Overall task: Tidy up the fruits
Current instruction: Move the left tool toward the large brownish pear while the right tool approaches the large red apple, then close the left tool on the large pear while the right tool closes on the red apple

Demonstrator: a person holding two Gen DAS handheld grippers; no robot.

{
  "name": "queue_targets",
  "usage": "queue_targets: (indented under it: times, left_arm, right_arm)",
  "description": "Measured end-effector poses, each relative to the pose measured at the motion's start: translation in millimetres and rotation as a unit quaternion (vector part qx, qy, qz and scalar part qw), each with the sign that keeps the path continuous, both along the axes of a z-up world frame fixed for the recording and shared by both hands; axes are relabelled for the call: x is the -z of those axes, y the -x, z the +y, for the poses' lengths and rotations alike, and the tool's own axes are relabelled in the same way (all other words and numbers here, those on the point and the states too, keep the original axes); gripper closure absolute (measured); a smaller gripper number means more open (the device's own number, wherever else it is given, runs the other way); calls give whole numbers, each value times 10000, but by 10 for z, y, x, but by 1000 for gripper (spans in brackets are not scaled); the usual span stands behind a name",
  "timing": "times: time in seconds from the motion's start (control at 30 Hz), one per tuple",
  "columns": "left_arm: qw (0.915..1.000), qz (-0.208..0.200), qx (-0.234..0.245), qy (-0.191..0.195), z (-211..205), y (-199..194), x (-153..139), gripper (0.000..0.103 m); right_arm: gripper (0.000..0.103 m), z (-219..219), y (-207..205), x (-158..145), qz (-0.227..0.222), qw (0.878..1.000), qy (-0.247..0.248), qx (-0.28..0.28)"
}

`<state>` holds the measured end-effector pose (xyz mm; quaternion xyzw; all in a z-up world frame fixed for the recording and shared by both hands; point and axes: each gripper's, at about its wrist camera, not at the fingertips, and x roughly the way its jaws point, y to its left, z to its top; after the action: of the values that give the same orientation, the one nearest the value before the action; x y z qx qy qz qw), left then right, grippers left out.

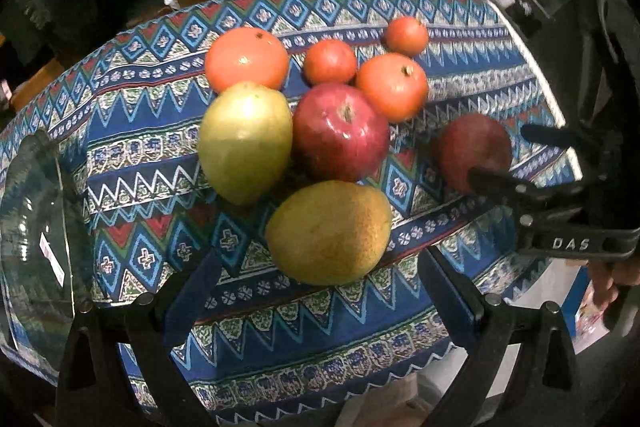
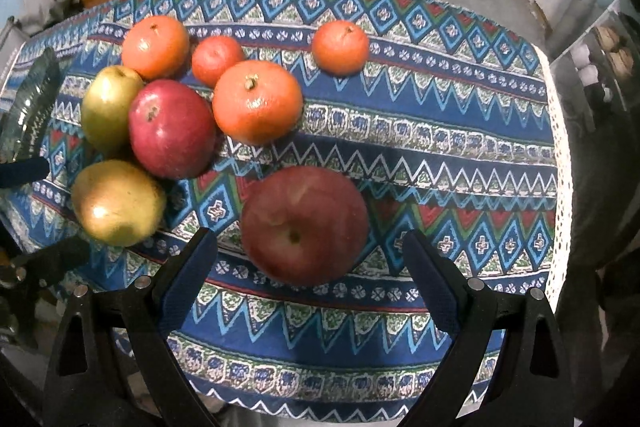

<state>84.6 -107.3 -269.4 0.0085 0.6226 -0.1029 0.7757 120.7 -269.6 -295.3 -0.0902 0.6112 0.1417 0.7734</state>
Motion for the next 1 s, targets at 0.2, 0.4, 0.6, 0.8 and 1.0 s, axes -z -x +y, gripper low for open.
queue_targets:
  times: [0.2, 0.4, 0.6, 0.8, 1.0]
  left_arm:
    - [9998, 161, -83, 9, -45, -72, 172, 4]
    - [9999, 161, -46, 3, -93, -135, 271, 6]
    - [9988, 421, -66, 252, -96, -174, 427, 22]
    - [9986, 365, -46, 378, -115, -158, 462, 24]
    - [9985, 405, -108, 351, -149, -173, 451, 25]
  right_arm:
    - [10, 37, -73, 125, 75, 10000, -6, -59]
    - [16, 111, -151, 288, 168, 9998, -19, -54]
    - [25, 178, -226, 380, 204, 9997, -158, -41]
    - [25, 191, -218, 406, 131, 9996, -233, -15]
    - [25, 119, -163, 410, 319, 9990, -293, 132]
